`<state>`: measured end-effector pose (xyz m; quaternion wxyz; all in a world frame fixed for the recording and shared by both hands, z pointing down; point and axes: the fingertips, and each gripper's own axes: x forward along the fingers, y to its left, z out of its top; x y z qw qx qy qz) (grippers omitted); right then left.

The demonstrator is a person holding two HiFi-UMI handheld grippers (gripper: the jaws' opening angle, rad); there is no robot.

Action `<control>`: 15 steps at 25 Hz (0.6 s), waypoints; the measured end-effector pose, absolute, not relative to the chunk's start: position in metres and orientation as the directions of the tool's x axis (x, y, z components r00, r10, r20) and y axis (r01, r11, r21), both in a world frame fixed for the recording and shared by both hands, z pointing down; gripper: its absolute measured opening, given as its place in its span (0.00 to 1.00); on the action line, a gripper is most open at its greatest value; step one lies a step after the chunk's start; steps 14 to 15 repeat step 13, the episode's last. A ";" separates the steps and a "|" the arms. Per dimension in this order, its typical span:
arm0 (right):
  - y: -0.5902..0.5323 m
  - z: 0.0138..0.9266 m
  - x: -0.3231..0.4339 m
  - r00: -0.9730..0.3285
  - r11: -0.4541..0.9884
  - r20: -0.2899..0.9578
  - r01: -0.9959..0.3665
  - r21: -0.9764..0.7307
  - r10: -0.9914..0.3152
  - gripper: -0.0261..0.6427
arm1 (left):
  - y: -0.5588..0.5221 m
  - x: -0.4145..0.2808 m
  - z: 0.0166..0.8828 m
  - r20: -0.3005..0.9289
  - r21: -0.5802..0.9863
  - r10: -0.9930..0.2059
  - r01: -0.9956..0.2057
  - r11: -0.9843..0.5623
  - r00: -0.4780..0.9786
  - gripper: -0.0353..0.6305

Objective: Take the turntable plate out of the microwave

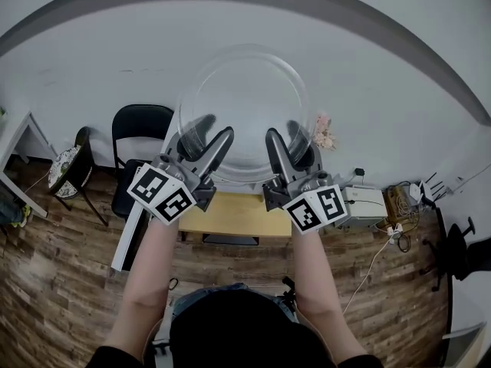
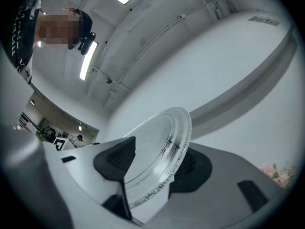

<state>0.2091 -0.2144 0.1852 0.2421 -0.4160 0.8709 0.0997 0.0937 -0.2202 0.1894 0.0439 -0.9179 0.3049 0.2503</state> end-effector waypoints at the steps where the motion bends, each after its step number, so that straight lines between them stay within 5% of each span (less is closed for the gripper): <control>1: -0.214 0.184 0.209 -0.537 0.632 -0.507 -0.774 -0.022 -0.675 0.37 | -0.220 0.094 0.188 -0.487 0.074 -0.537 -0.580 -0.811 0.689 0.33; 15: -0.214 0.178 0.209 -0.535 0.623 -0.515 -0.782 0.001 -0.670 0.37 | -0.222 0.094 0.184 -0.495 0.074 -0.531 -0.575 -0.815 0.688 0.34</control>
